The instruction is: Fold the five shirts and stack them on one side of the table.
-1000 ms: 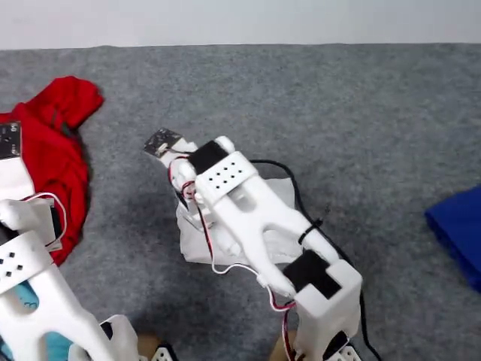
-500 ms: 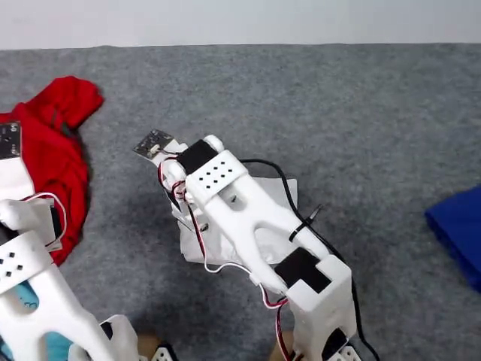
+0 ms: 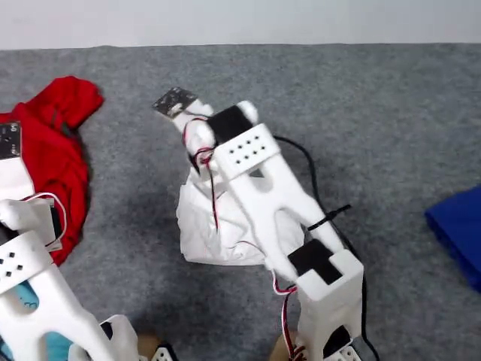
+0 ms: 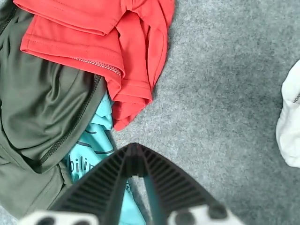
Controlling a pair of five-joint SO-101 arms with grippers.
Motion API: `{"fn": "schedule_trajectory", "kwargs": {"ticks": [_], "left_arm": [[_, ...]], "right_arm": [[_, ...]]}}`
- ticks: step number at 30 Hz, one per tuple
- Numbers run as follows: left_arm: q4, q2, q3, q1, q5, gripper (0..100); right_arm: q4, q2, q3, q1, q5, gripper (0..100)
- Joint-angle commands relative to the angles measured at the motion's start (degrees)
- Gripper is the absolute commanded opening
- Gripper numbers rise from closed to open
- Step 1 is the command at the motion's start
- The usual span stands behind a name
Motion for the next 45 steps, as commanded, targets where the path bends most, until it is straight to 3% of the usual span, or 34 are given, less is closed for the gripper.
{"fn": "schedule_trajectory", "kwargs": {"ticks": [1,16,29,36,45], "left_arm": [[0.44,-1.32,-0.13,-0.09,-0.44,0],[0.26,-1.32,-0.13,-0.09,-0.44,0],[0.26,-1.32,-0.13,-0.09,-0.44,0],[0.26,-1.32,-0.13,-0.09,-0.44,0],[0.26,-1.32,-0.31,-0.09,-0.44,0]], "right_arm": [[2.33,0.04,-1.76,2.24,2.81,0.5],[1.71,0.75,14.86,1.1,4.4,0.9],[0.13,1.71,15.38,-15.69,4.04,0.9],[2.42,-0.92,9.14,-11.82,4.04,0.9],[0.48,-2.51,16.53,-7.16,4.57,0.9]]}}
